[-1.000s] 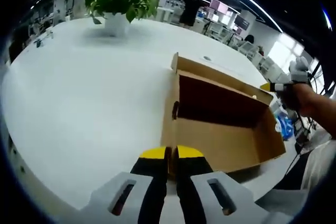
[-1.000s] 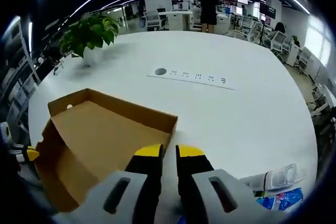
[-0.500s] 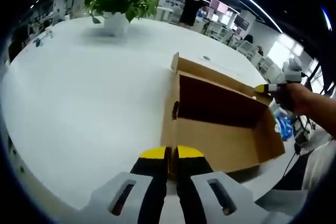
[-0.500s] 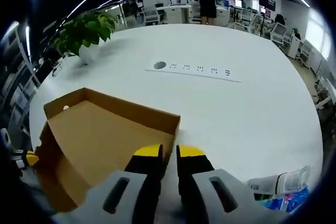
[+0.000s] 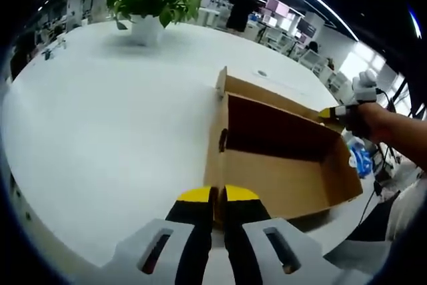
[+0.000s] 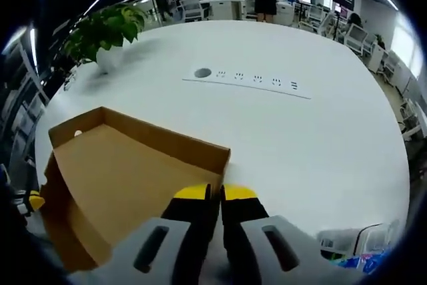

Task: Operate the shoe box by opening the lid, removing the specified soft item, and placing it in the target area until the item is outside and the box remains undamaged.

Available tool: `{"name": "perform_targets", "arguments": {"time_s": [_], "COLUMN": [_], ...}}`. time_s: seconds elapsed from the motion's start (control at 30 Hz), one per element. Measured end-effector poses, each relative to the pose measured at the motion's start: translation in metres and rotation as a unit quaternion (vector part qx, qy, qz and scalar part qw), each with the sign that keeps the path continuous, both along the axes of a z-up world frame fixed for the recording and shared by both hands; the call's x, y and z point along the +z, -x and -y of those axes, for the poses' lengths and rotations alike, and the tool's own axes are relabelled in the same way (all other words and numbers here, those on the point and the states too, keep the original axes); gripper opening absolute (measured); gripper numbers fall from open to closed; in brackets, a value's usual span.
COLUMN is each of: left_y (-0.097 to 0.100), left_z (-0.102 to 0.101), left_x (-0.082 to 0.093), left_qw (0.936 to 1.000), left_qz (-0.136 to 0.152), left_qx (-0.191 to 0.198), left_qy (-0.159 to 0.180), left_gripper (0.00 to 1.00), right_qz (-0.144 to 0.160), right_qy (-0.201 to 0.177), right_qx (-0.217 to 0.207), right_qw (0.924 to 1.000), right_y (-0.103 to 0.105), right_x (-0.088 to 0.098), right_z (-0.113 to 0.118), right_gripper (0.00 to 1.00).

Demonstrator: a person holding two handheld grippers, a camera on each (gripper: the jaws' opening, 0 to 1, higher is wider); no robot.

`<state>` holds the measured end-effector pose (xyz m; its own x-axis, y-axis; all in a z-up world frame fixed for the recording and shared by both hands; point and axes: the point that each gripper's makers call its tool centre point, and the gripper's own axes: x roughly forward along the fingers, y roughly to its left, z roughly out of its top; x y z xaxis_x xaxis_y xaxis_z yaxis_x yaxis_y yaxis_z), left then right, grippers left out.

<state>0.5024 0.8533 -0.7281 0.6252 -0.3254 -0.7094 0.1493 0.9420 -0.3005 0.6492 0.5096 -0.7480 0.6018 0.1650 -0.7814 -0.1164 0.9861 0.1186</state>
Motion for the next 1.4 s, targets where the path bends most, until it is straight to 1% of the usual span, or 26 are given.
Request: {"name": "perform_targets", "arguments": {"time_s": [0.1, 0.13, 0.27, 0.37, 0.67, 0.8, 0.93, 0.97, 1.1, 1.27, 1.3, 1.4], "left_y": [0.000, 0.000, 0.000, 0.001, 0.000, 0.001, 0.002, 0.002, 0.003, 0.003, 0.004, 0.005], "left_z": [0.000, 0.000, 0.000, 0.000, 0.001, 0.001, 0.002, 0.003, 0.004, 0.004, 0.004, 0.005], "left_x": [0.000, 0.000, 0.000, 0.000, 0.000, 0.000, 0.000, 0.000, 0.000, 0.000, 0.000, 0.000], "left_qw": [1.0000, 1.0000, 1.0000, 1.0000, 1.0000, 1.0000, 1.0000, 1.0000, 1.0000, 1.0000, 1.0000, 1.0000], "left_qz": [0.001, 0.001, 0.001, 0.003, 0.003, 0.002, 0.002, 0.002, 0.002, 0.000, 0.000, -0.002], "left_qx": [-0.002, -0.001, -0.002, -0.002, -0.005, -0.005, -0.006, -0.008, -0.008, -0.007, -0.009, -0.006], "left_qy": [-0.001, 0.000, -0.001, -0.002, -0.002, -0.001, -0.002, -0.003, -0.001, 0.002, 0.001, 0.006], "left_gripper": [0.01, 0.01, 0.01, 0.01, 0.01, 0.01, 0.01, 0.01, 0.01, 0.01, 0.01, 0.01], "right_qz": [-0.002, -0.004, -0.005, -0.016, -0.030, -0.030, -0.007, 0.003, 0.024, 0.053, 0.064, 0.081], "right_qy": [0.000, -0.007, -0.002, -0.003, -0.001, 0.013, 0.012, 0.012, 0.009, -0.001, -0.007, -0.008], "right_qx": [-0.001, -0.007, -0.002, -0.001, 0.005, 0.018, 0.012, 0.014, 0.016, 0.012, 0.009, 0.013], "right_qw": [1.0000, 0.9999, 1.0000, 0.9999, 0.9995, 0.9993, 0.9998, 0.9998, 0.9995, 0.9985, 0.9979, 0.9966], "right_y": [0.001, 0.002, 0.001, 0.001, 0.001, 0.000, -0.004, -0.006, -0.007, -0.005, -0.006, -0.004], "right_x": [0.000, 0.000, -0.001, -0.003, -0.009, -0.009, 0.000, 0.005, 0.017, 0.035, 0.041, 0.050], "right_z": [0.003, 0.002, 0.002, 0.001, 0.000, -0.002, -0.001, -0.001, 0.001, 0.002, 0.002, 0.002], "right_gripper": [0.02, 0.01, 0.02, 0.03, 0.04, 0.01, 0.00, 0.00, 0.00, 0.00, 0.00, 0.00]}}
